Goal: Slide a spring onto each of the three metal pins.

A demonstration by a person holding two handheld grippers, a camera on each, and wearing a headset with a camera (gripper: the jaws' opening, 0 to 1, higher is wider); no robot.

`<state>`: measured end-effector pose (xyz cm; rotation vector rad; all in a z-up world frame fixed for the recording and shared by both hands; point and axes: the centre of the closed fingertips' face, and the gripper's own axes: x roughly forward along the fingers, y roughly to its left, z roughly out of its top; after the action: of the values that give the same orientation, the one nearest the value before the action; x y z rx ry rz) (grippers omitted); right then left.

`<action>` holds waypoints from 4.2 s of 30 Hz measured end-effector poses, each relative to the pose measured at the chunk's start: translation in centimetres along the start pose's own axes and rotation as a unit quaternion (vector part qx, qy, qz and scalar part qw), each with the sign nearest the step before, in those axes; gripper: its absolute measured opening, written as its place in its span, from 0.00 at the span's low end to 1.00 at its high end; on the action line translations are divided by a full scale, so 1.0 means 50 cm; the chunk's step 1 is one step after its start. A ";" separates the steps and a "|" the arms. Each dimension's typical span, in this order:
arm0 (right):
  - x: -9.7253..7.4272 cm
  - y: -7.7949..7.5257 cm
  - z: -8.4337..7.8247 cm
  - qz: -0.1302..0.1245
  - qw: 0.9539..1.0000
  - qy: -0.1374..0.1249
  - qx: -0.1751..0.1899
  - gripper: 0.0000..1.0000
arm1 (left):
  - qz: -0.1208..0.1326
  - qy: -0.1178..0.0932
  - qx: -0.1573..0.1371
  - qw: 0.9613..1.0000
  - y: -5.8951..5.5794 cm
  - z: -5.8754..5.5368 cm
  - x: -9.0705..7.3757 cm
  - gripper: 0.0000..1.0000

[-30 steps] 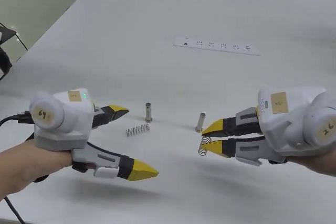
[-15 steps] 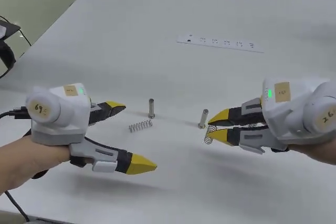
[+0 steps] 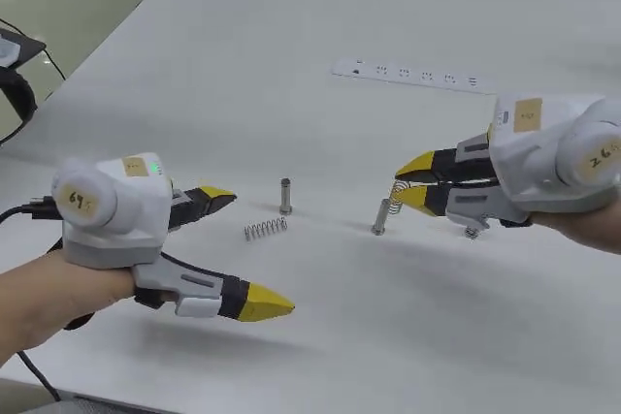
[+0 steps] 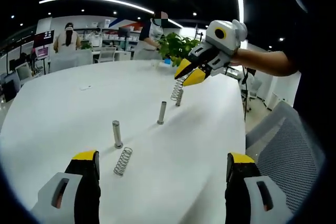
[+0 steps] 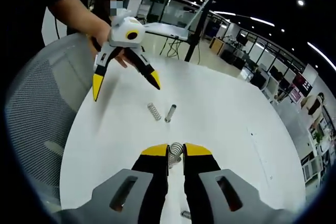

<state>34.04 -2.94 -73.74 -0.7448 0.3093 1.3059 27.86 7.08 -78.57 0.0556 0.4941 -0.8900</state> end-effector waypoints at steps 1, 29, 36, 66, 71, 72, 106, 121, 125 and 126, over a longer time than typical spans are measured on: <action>0.001 -0.003 -0.001 -0.001 1.000 0.000 0.003 0.07 | 0.001 -0.001 0.000 1.000 0.000 0.000 -0.001 0.98; 0.031 -0.025 -0.025 -0.002 0.999 0.007 0.041 0.07 | 0.012 0.000 -0.006 1.000 0.017 -0.006 -0.015 0.98; 0.038 -0.022 -0.030 0.004 0.999 0.010 0.046 0.07 | 0.012 0.000 -0.005 1.000 0.017 -0.003 -0.016 0.98; 0.093 0.012 -0.099 0.029 0.996 0.053 0.060 0.08 | 0.020 -0.009 0.001 1.000 0.030 0.018 -0.036 0.98; 0.098 0.015 -0.111 0.033 0.996 0.057 0.066 0.08 | 0.021 -0.008 0.002 1.000 0.033 0.017 -0.036 0.98; 0.098 0.014 -0.108 0.032 0.996 0.053 0.070 0.08 | 0.021 -0.008 0.002 1.000 0.033 0.017 -0.036 0.98; 0.037 0.007 -0.095 -0.007 0.988 -0.004 0.151 0.19 | 0.023 -0.015 -0.003 1.000 0.031 0.030 -0.037 0.98; 0.001 0.056 -0.099 -0.011 0.982 -0.029 0.187 0.18 | 0.022 -0.013 -0.005 1.000 0.034 0.025 -0.041 0.98; 0.000 0.068 -0.100 -0.006 0.981 -0.031 0.192 0.17 | 0.023 -0.013 -0.005 1.000 0.035 0.024 -0.042 0.98; 0.001 0.069 -0.103 -0.004 0.981 -0.031 0.192 0.17 | 0.023 -0.014 -0.007 1.000 0.036 0.024 -0.043 0.98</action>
<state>31.80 -6.01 -78.64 -0.3768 0.4913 1.2110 28.55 9.49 -76.86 0.0414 0.4714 -0.8422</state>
